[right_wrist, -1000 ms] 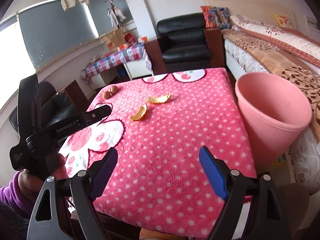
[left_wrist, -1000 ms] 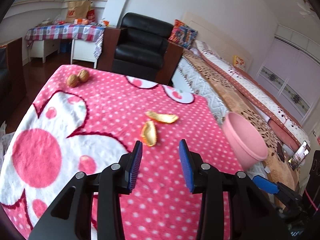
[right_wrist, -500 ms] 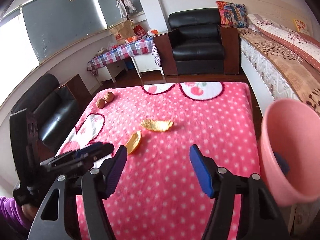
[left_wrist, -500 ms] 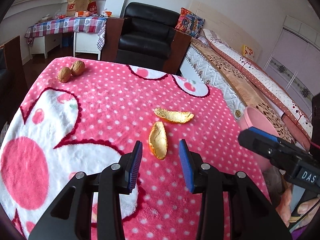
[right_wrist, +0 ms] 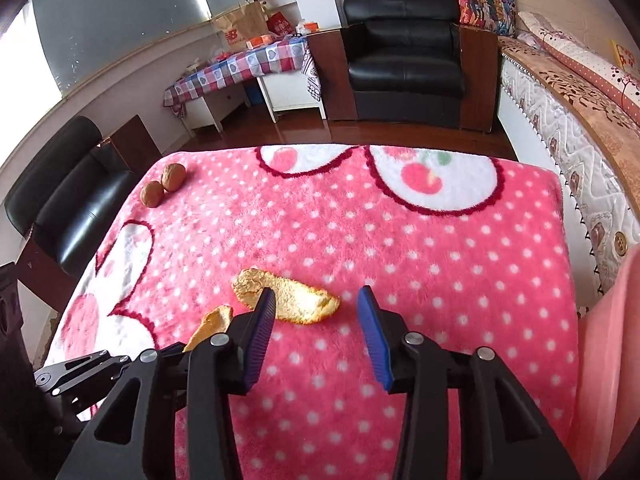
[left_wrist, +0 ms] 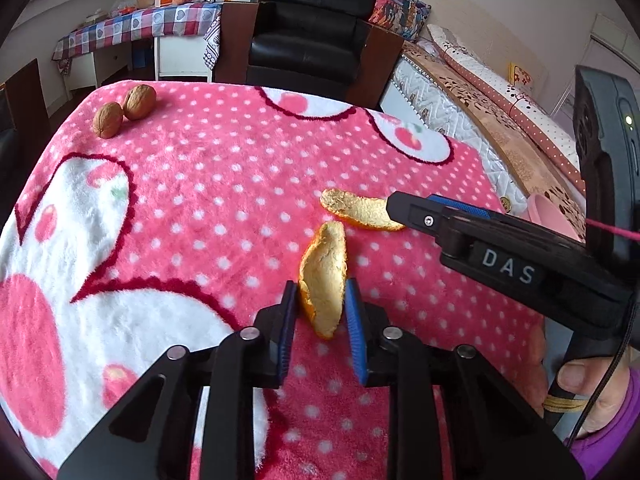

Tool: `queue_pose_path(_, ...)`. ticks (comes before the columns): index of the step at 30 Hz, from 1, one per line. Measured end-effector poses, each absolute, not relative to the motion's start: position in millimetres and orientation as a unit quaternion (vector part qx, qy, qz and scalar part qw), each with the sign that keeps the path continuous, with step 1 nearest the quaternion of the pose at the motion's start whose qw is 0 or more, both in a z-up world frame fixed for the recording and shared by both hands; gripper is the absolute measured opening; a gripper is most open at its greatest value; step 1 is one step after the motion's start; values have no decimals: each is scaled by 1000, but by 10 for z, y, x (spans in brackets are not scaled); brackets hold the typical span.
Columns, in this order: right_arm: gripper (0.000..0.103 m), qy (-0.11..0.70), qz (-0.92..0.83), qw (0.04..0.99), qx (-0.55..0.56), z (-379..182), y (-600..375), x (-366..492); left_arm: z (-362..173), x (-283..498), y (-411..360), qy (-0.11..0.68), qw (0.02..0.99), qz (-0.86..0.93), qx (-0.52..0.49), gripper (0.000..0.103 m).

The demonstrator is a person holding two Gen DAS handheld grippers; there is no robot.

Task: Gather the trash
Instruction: 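Grasp one orange peel with left tool while right tool grasps the other peel, then carry both orange peels into the pink bucket and open both tools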

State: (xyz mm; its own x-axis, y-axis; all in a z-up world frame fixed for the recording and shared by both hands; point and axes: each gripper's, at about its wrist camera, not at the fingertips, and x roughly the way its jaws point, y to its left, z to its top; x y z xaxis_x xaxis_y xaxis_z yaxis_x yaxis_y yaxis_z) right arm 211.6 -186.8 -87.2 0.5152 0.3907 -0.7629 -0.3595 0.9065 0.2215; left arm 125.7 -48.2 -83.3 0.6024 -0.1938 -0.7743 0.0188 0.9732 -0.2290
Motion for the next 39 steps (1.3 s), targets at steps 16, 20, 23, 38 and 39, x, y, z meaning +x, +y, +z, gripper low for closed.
queue_pose_path(16,5,421,204,881,71,-557,-2159,1460,-570,944,-405,413,903,-73,-93,3)
queue_pose_path(20,5,408,192,889,83,-459,-2267,1198,-509,815,-396,408,906,-72,-92,3)
queue_pose_path(23,5,397,184,895,86,-404,-2337,995,-451,728,-425,400,909,-72,-86,3)
queue_pose_path(38,5,352,153,920,75,-226,-2608,250,-174,377,-844,355,930,-88,-42,3)
queue_pose_path(39,5,349,151,921,77,-215,-2639,218,-162,362,-877,352,931,-90,-39,3)
